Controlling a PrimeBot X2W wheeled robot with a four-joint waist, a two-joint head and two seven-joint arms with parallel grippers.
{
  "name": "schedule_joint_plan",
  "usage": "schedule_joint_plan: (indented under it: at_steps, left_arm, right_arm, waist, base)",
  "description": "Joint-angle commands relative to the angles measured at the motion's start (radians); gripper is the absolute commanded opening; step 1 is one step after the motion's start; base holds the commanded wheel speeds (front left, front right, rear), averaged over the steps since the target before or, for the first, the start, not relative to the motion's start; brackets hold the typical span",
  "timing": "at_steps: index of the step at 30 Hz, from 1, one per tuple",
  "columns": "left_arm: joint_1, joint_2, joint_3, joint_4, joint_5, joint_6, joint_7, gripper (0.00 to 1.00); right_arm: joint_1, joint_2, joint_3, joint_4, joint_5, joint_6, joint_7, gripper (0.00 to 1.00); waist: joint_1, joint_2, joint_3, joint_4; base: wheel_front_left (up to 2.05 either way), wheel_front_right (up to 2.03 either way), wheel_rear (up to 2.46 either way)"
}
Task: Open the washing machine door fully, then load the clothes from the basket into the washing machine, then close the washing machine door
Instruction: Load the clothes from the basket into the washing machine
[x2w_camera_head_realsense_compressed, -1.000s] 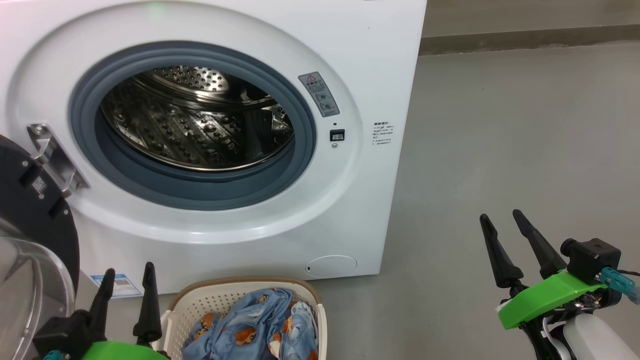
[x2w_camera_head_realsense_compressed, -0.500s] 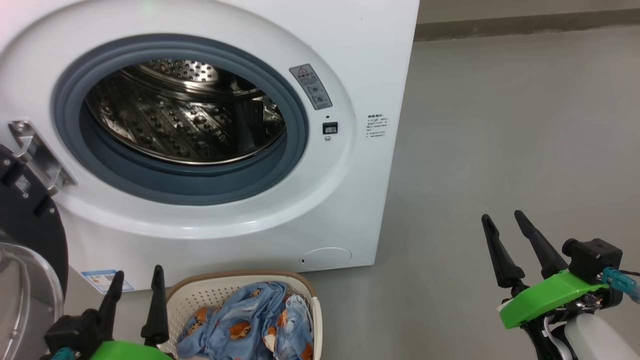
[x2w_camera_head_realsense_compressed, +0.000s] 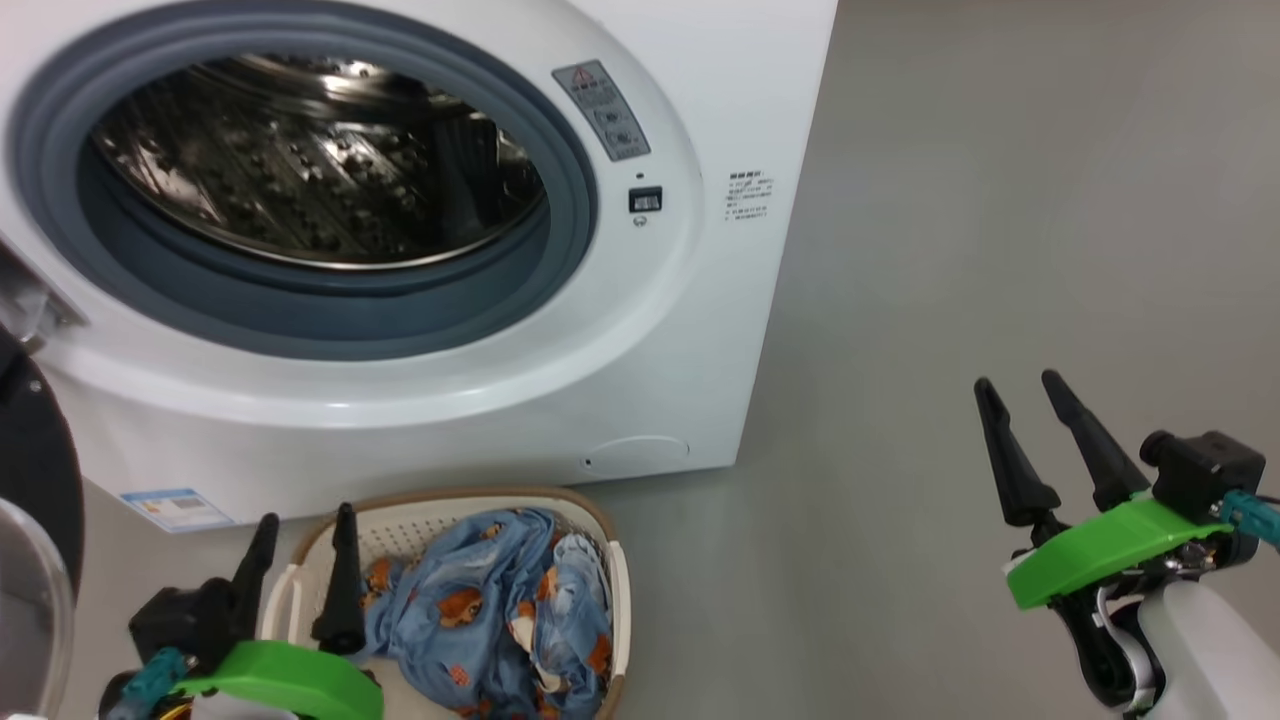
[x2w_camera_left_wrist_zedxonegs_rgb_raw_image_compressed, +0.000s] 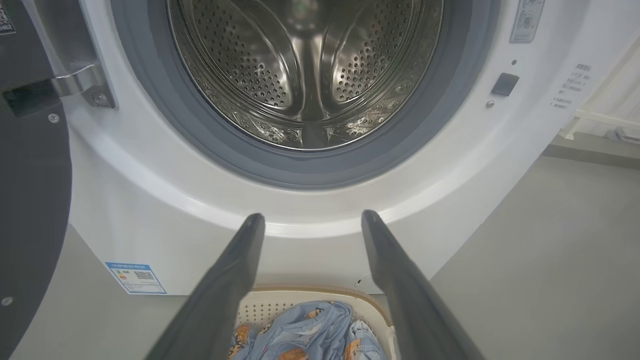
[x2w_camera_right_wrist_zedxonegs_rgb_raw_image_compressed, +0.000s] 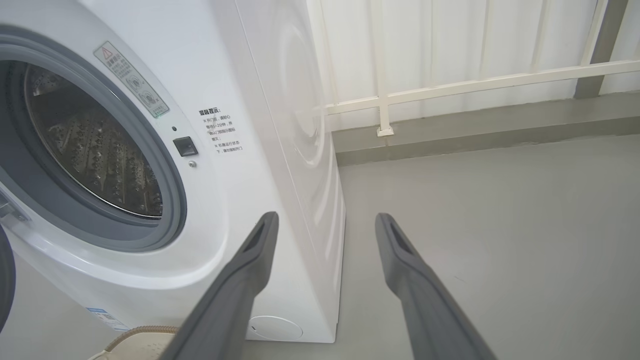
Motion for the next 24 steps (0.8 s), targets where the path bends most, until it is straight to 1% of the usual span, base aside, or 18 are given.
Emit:
schedule_joint_plan:
  at_steps: [1,7,24]
  left_arm:
    - [-0.050,0.014,0.029,0.000,0.005,-0.007,-0.007,1.00]
    - [-0.109,-0.011,0.007,0.113,-0.005,-0.059,-0.014,1.00]
    - [-0.322,-0.077,-0.061,0.487,-0.008,-0.201,-0.015,1.00]
  right_arm:
    - [-0.029,-0.019,0.015,-0.022,0.005,0.006,-0.012,1.00]
    - [-0.062,-0.013,0.018,-0.025,0.004,0.006,-0.012,1.00]
    - [-0.143,0.002,0.017,-0.052,-0.006,0.006,-0.012,1.00]
  waist:
    - [0.0000,0.0000,0.049,-0.010]
    - [0.0000,0.0000,0.121,-0.016]
    - [0.0000,0.0000,0.319,-0.033]
  base:
    - [0.00,0.00,0.00]
    - [0.00,0.00,0.00]
    - [0.00,0.00,0.00]
